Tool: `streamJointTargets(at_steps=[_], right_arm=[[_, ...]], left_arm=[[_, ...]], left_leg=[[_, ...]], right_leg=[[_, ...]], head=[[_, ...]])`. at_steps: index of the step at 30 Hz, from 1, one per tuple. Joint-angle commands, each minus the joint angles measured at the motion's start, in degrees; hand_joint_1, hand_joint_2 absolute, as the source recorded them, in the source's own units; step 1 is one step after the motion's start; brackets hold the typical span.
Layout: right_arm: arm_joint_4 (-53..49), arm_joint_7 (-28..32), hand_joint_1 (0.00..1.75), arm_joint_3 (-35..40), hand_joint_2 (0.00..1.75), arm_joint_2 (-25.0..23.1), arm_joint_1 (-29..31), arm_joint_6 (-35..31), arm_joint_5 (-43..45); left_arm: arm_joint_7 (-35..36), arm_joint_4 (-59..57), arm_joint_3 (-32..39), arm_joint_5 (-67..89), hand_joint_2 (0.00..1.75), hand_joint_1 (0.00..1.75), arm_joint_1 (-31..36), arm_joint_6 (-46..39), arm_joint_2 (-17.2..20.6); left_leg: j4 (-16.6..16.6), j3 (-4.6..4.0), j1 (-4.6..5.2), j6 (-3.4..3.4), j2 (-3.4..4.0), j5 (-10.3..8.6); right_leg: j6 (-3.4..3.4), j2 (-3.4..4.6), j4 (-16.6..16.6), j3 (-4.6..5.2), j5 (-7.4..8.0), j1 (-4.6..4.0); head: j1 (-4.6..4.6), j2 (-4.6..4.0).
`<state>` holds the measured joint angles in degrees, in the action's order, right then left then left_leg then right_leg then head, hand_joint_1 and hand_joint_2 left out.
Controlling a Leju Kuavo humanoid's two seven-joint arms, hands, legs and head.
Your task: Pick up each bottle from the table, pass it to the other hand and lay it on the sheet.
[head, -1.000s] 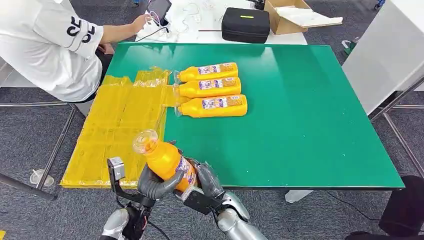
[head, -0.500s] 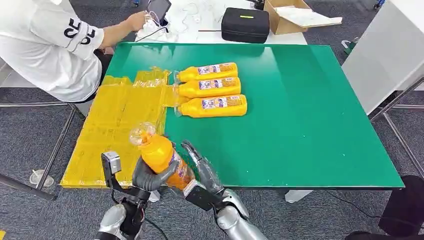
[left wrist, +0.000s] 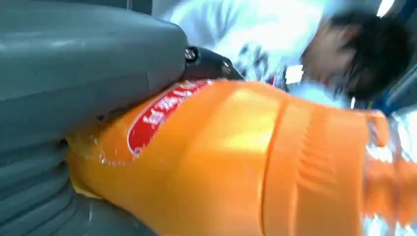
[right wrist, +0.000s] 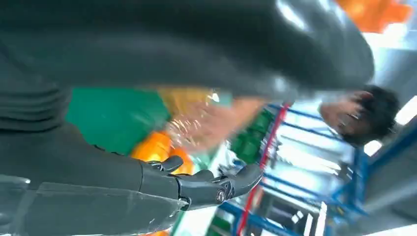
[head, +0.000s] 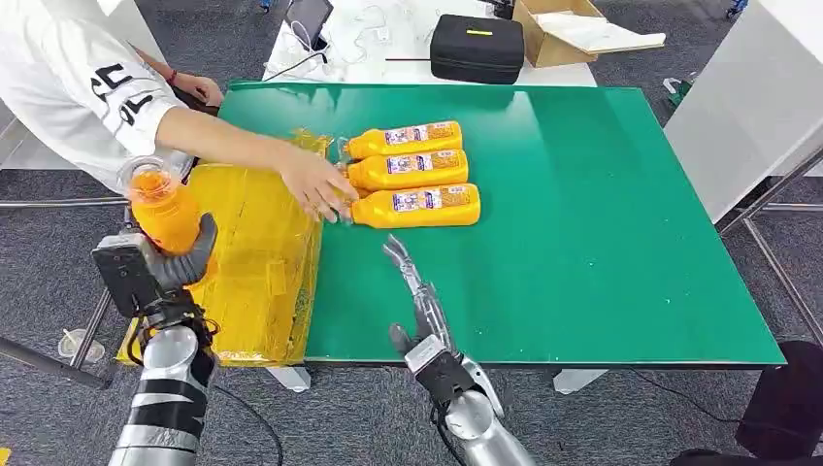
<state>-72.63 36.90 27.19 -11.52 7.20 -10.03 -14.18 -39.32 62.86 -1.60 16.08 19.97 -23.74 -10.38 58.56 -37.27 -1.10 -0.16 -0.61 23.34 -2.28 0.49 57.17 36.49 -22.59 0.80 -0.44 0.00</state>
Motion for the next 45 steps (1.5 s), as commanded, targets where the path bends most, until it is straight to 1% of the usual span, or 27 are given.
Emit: streamJointTargets(at_steps=[1,3,6,7,9,10,12,13,15,18,19,20,21,22,24,25,26,28,29,33,35,36,37,38,39,41,45], right_arm=[[-0.5,0.3,0.0,0.9,0.0,1.2,2.7,1.6,4.3],[0.3,0.6,0.0,1.1,0.0,1.1,3.1,2.5,4.9],[0.6,0.6,0.0,1.1,0.0,1.1,3.2,3.0,5.1],[0.6,0.6,0.0,1.0,0.0,1.0,3.2,3.1,5.1],[0.6,0.6,0.0,1.0,0.0,1.0,3.2,3.1,5.1],[0.6,0.6,0.0,1.0,0.0,1.0,3.2,3.1,5.1],[0.5,0.5,0.0,0.7,0.0,1.1,3.1,4.6,6.0],[0.7,0.2,0.0,0.3,0.0,1.0,3.1,6.1,7.1],[1.3,0.1,0.0,-0.1,0.0,0.8,3.2,6.2,7.1],[2.0,0.2,0.0,-0.5,0.0,0.6,3.3,7.0,7.3],[2.0,0.2,0.0,-0.5,0.0,0.6,3.2,7.1,7.2],[2.0,0.2,0.0,-0.5,0.0,0.6,3.2,7.3,7.2],[2.1,0.2,0.0,-0.5,0.0,0.5,3.1,7.4,7.2],[2.2,0.2,0.0,-0.5,0.0,0.5,3.1,7.4,7.2],[2.4,0.1,0.0,-0.4,0.0,0.5,3.1,7.7,7.1],[2.5,0.1,0.0,-0.3,0.0,0.4,3.1,7.7,7.1],[2.5,0.1,0.0,-0.3,0.0,0.4,3.1,7.7,7.1],[2.9,0.0,0.0,-0.2,0.0,0.4,3.2,7.8,7.1],[3.1,0.0,0.0,-0.2,0.0,0.3,3.3,7.8,7.0],[4.9,-0.5,0.0,0.0,0.0,-0.1,4.3,8.1,6.9],[5.5,-0.5,0.0,0.1,0.0,-0.2,4.6,8.1,6.9],[6.0,-0.6,0.0,0.2,0.0,-0.3,4.8,8.2,6.9],[6.2,-0.6,0.0,0.2,0.0,-0.4,5.0,8.2,6.9],[6.3,-0.6,0.0,0.2,0.0,-0.4,5.0,8.2,6.9],[6.9,-0.7,0.0,0.3,0.0,-0.4,5.3,8.3,6.8],[7.5,-0.8,0.0,0.3,0.0,-0.5,5.7,8.4,6.8],[9.3,-1.1,0.0,0.3,0.0,-0.8,6.4,8.6,6.9]], left_arm=[[3.7,-21.0,-7.6,21.7,1.75,1.75,12.4,-5.4,7.6],[6.9,-27.1,-11.8,29.8,1.75,1.75,14.5,-2.5,10.4],[6.8,-31.1,-12.8,32.8,1.75,1.75,15.4,-1.1,12.2],[7.5,-32.0,-13.4,34.1,1.75,1.75,15.5,0.1,12.9],[7.3,-32.1,-13.2,34.1,1.75,1.75,15.3,0.0,13.1],[7.3,-32.1,-13.2,34.1,1.75,1.75,15.3,0.0,13.1],[8.2,-33.0,-15.3,37.5,1.75,1.75,15.2,3.6,14.5],[8.0,-33.5,-15.2,37.6,1.75,1.75,14.7,5.8,15.5],[8.7,-35.2,-16.4,39.7,1.75,1.75,14.8,7.4,17.0],[10.6,-37.8,-17.9,42.7,1.75,1.75,15.9,9.9,18.8],[10.9,-38.2,-18.2,43.2,1.75,1.75,16.2,10.2,19.0],[11.0,-38.7,-18.2,43.3,1.75,1.75,16.4,11.5,19.2],[11.5,-39.3,-18.5,43.8,1.75,1.75,16.6,12.3,19.6],[11.5,-39.3,-18.5,43.9,1.75,1.75,16.7,12.4,19.7],[12.4,-39.7,-18.9,44.8,1.75,1.75,16.7,12.1,20.0],[12.5,-39.9,-18.8,44.9,1.75,1.75,16.7,12.3,20.1],[12.5,-40.0,-18.8,44.9,1.75,1.75,16.6,12.3,20.1],[12.4,-40.4,-18.4,44.4,1.75,1.75,16.3,13.1,19.9],[12.2,-40.6,-18.3,44.3,1.75,1.75,16.1,13.7,19.8],[8.5,-40.3,-17.2,42.0,1.75,1.75,13.9,17.8,18.8],[8.1,-40.3,-17.2,41.8,1.75,1.75,13.3,18.2,18.6],[7.3,-40.1,-17.4,41.3,1.75,1.68,12.7,19.5,18.5],[7.0,-40.0,-17.7,41.3,1.75,1.31,12.5,20.2,18.4],[7.0,-40.0,-17.7,41.2,1.75,0.49,12.4,20.1,18.4],[7.0,-40.3,-19.7,42.5,1.75,0.0,12.3,21.5,18.6],[5.8,-40.2,-19.6,41.1,1.75,0.0,11.7,23.5,18.6],[2.7,-39.1,-20.0,38.0,1.75,0.0,9.9,27.1,18.9]], left_leg=[[0.0,0.23,0.01,0.04,-0.05,0.02],[0.0,0.21,0.0,0.04,0.04,0.01],[-0.1,0.51,-0.02,0.05,0.12,0.08],[-0.1,0.26,0.0,0.03,0.07,0.03],[-0.1,0.28,0.01,0.02,0.17,0.05],[-0.1,0.6,-0.02,0.05,0.27,0.14],[-0.1,0.58,-0.04,0.07,0.32,0.2],[0.0,0.24,-0.01,0.03,0.22,0.07],[-0.1,0.54,-0.02,0.05,0.32,0.17],[-0.1,0.53,-0.03,0.06,0.28,0.17],[0.0,0.22,-0.03,0.02,0.27,0.08],[0.0,0.33,-0.05,0.03,0.32,0.12],[0.0,0.08,-0.02,0.01,0.2,0.03],[0.0,0.27,-0.04,0.04,0.22,0.09],[0.0,0.09,-0.03,0.01,0.17,0.02],[0.0,0.46,-0.06,0.05,0.21,0.14],[0.0,0.14,-0.04,0.02,0.14,0.04],[0.0,0.26,-0.05,0.04,0.16,0.09],[0.0,0.12,-0.03,0.02,0.17,0.04],[0.0,0.3,-0.04,0.05,0.19,0.1],[0.0,0.09,0.0,0.02,0.18,0.02],[-0.1,0.3,0.01,0.05,0.22,0.09],[-0.1,0.25,0.02,0.04,0.2,0.07],[-0.1,0.33,0.01,0.04,0.24,0.09],[-0.1,0.36,0.0,0.05,0.22,0.09],[-0.1,0.19,0.04,0.03,0.17,0.03],[-0.2,0.54,0.04,0.05,0.29,0.09]], right_leg=[[0.09,-0.13,0.0,-0.25,-0.06,-0.02],[0.08,-0.03,0.0,-0.21,-0.02,-0.03],[0.17,-0.01,-0.1,-0.48,-0.06,-0.08],[0.08,0.0,0.0,-0.23,-0.02,-0.03],[0.09,0.08,0.0,-0.24,-0.02,-0.02],[0.17,0.11,-0.1,-0.53,-0.1,-0.07],[0.16,0.17,-0.1,-0.5,-0.12,-0.09],[0.08,0.13,0.0,-0.16,-0.04,-0.04],[0.13,0.19,-0.1,-0.42,-0.11,-0.07],[0.14,0.15,-0.1,-0.47,-0.12,-0.08],[0.08,0.19,0.0,-0.14,-0.03,-0.06],[0.12,0.21,0.0,-0.24,-0.06,-0.09],[0.06,0.13,0.0,-0.01,0.0,-0.04],[0.12,0.11,0.0,-0.19,-0.07,-0.08],[0.07,0.09,0.0,-0.02,-0.01,-0.05],[0.16,0.05,0.0,-0.38,-0.13,-0.12],[0.08,0.05,0.0,-0.08,-0.04,-0.06],[0.1,0.05,0.0,-0.22,-0.09,-0.08],[0.06,0.09,0.0,-0.06,-0.03,-0.04],[0.1,0.09,0.0,-0.26,-0.09,-0.07],[0.05,0.12,0.0,-0.04,-0.01,-0.01],[0.09,0.13,0.0,-0.25,-0.07,-0.02],[0.08,0.12,0.0,-0.2,-0.05,-0.01],[0.09,0.15,-0.1,-0.27,-0.05,-0.02],[0.1,0.12,-0.1,-0.32,-0.06,-0.03],[0.06,0.11,0.0,-0.15,-0.02,0.02],[0.09,0.2,-0.1,-0.49,-0.03,0.01]], head=[[-0.02,0.0],[-0.02,0.0],[-0.02,0.0],[-0.02,0.0],[-0.02,0.0],[-0.02,0.0],[-0.02,0.0],[-0.02,0.0],[-0.02,0.0],[0.0,0.0],[-0.02,0.0],[0.0,0.0],[0.0,0.0],[0.0,0.0],[-0.02,0.0],[0.0,0.0],[0.0,0.0],[0.0,0.02],[-0.02,0.0],[0.0,0.0],[0.0,0.0],[0.0,0.0],[-0.04,0.0],[-0.02,0.0],[-0.02,0.0],[0.0,0.02],[-0.02,0.02]])
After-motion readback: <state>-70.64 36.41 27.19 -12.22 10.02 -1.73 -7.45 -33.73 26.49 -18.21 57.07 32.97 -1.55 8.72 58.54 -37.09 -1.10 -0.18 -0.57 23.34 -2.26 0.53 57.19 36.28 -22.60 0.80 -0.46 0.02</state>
